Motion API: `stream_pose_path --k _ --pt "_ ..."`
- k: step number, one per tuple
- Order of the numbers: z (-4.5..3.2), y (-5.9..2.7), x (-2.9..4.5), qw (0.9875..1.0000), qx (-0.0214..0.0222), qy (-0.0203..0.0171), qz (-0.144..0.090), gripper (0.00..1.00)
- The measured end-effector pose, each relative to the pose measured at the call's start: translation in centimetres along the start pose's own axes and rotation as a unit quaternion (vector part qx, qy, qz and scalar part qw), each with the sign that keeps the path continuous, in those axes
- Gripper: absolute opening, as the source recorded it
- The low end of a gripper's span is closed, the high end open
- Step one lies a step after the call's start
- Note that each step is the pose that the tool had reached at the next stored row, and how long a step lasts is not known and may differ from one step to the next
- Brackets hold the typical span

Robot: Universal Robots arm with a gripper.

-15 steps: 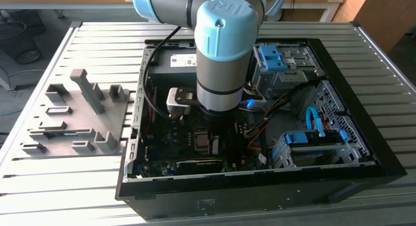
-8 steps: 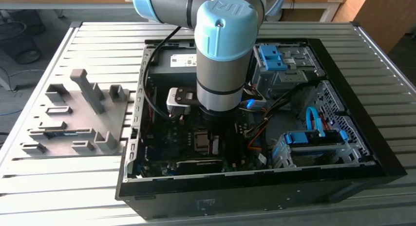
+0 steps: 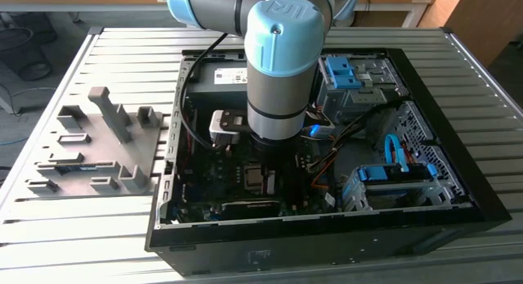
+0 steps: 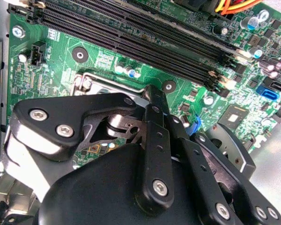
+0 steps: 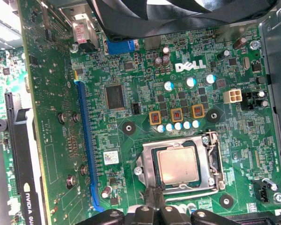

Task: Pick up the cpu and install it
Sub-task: 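Install the first cpu locking lever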

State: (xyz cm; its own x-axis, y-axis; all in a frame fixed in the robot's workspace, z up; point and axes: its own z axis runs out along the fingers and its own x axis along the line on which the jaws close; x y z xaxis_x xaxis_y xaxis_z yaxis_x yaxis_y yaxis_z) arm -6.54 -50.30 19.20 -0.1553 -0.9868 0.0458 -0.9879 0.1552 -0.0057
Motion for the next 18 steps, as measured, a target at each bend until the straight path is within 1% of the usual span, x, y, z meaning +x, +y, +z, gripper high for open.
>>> stream_pose_path --k 18 --pt "0.0 0.0 0.0 1.0 0.0 0.0 0.0 0.1"
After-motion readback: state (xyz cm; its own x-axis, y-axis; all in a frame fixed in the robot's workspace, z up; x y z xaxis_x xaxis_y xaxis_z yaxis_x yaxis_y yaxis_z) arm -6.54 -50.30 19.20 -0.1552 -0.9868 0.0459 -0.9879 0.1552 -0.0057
